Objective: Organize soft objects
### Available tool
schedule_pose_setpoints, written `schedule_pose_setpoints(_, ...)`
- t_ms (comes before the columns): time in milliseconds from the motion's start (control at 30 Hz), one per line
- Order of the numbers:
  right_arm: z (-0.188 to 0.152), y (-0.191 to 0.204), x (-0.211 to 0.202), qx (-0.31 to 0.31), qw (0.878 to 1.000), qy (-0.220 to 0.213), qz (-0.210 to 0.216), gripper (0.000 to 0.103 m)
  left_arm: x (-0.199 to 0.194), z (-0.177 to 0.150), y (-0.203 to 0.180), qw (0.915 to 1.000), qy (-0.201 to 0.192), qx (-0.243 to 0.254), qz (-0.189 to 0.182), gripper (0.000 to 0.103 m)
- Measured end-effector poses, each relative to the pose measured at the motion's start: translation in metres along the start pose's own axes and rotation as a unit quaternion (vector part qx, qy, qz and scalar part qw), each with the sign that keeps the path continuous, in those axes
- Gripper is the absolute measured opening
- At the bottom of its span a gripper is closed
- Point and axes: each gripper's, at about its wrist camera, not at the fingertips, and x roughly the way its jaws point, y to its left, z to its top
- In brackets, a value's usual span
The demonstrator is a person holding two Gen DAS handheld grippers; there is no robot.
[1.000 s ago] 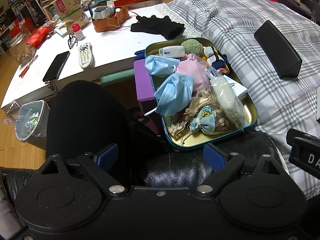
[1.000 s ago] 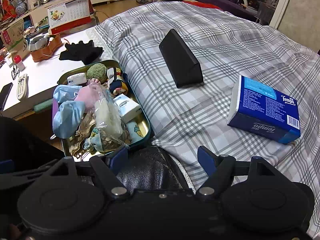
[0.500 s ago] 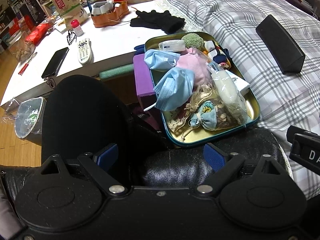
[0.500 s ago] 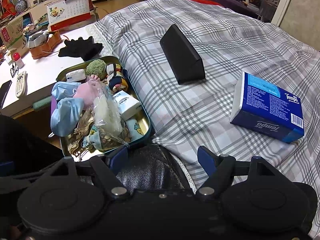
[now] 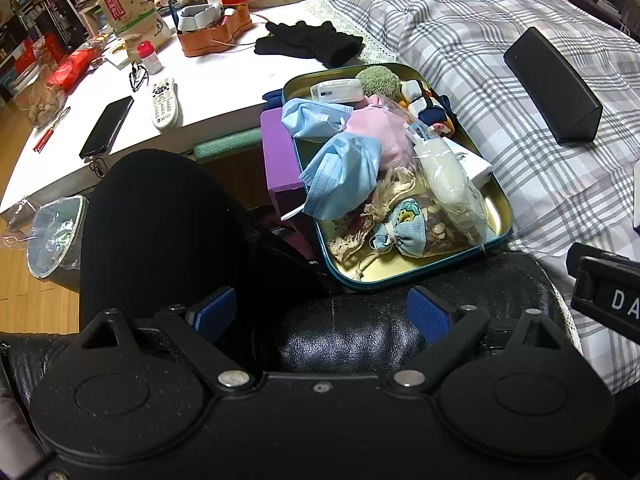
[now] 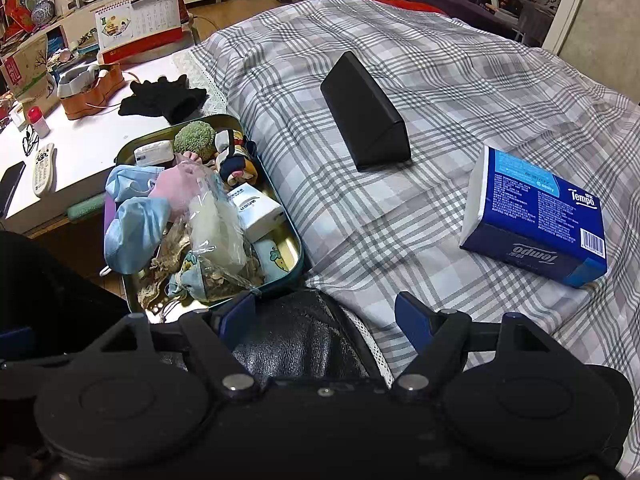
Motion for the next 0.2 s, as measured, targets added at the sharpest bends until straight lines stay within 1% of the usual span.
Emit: schedule_pose_setpoints(200,0.0001,-0.001,-0.0001,0.0,1.0,-0.001,0.0,0.076,-0.0021,-0.0002,0.0009,1.0,-0.005,0.001,0.003,0.09)
